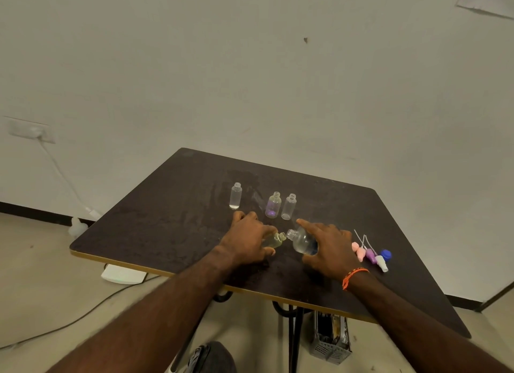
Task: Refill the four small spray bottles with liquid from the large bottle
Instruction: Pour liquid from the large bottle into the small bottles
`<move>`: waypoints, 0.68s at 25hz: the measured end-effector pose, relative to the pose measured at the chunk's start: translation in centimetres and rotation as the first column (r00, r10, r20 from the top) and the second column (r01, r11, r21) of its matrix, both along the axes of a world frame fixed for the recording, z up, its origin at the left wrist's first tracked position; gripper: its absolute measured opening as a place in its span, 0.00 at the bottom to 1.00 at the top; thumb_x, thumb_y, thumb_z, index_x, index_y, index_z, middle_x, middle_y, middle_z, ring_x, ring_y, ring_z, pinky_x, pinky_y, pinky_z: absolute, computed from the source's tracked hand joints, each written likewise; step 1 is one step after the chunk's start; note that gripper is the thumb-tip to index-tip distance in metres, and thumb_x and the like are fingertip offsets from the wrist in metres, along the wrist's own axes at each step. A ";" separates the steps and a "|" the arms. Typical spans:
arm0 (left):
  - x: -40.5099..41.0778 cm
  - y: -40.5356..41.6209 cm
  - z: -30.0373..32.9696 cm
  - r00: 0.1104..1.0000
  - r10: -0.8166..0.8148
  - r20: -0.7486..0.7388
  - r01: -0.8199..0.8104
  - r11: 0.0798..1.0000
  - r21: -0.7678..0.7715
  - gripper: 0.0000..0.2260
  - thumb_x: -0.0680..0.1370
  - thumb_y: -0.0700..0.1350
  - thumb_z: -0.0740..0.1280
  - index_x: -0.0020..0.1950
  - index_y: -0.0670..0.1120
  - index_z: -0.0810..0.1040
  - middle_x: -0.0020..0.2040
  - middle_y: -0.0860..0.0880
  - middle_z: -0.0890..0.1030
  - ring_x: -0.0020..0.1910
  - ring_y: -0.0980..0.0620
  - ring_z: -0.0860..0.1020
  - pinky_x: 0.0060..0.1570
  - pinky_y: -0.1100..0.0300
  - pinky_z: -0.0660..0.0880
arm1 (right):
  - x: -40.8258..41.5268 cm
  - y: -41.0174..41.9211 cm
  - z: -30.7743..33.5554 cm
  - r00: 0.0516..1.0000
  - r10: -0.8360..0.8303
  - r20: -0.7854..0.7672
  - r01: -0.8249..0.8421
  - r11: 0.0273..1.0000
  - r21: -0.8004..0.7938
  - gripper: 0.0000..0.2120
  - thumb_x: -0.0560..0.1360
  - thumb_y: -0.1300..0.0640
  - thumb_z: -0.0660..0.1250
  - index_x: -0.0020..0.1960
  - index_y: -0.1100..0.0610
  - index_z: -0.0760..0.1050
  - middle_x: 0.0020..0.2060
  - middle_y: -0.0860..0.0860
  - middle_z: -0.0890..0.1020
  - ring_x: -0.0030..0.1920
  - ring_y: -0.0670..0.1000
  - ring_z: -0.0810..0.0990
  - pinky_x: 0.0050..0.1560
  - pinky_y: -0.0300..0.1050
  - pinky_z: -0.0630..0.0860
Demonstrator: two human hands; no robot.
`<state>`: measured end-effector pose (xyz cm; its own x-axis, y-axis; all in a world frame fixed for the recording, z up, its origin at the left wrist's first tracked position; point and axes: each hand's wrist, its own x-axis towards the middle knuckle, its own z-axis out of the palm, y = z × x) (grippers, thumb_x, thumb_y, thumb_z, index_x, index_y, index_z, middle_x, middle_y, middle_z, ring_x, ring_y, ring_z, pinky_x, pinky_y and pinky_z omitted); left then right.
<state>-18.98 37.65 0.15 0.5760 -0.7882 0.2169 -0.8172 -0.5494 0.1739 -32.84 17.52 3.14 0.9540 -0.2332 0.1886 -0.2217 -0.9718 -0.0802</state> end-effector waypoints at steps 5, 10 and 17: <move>-0.2 -0.1 0.0 1.000 -0.010 0.001 0.010 1.000 -0.004 0.25 0.78 0.63 0.70 0.73 0.58 0.76 0.58 0.53 0.84 0.65 0.51 0.71 0.69 0.46 0.60 | 0.1 -0.1 0.3 1.000 0.003 -0.014 -0.003 1.000 -0.031 0.43 0.69 0.42 0.72 0.78 0.38 0.54 0.72 0.45 0.71 0.70 0.51 0.67 0.68 0.55 0.59; 0.0 -0.3 0.0 1.000 -0.006 0.003 0.006 1.000 -0.008 0.25 0.77 0.64 0.70 0.73 0.58 0.76 0.57 0.54 0.84 0.64 0.51 0.72 0.68 0.46 0.60 | 0.2 -0.1 0.4 0.999 0.012 -0.035 -0.014 0.998 -0.064 0.43 0.69 0.42 0.71 0.78 0.38 0.53 0.72 0.45 0.70 0.69 0.52 0.67 0.67 0.55 0.60; 0.0 -0.2 0.0 1.000 -0.010 0.002 0.010 1.000 0.001 0.25 0.78 0.64 0.69 0.74 0.58 0.75 0.60 0.53 0.83 0.66 0.51 0.72 0.70 0.45 0.59 | 0.0 -0.4 0.4 1.000 0.009 -0.028 -0.011 0.998 -0.066 0.43 0.69 0.42 0.72 0.78 0.38 0.54 0.72 0.45 0.70 0.70 0.51 0.67 0.67 0.55 0.59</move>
<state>-18.94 37.40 0.18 0.5677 -0.7940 0.2173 -0.8230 -0.5415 0.1715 -32.85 17.10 3.55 0.9612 -0.2119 0.1766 -0.2136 -0.9769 -0.0091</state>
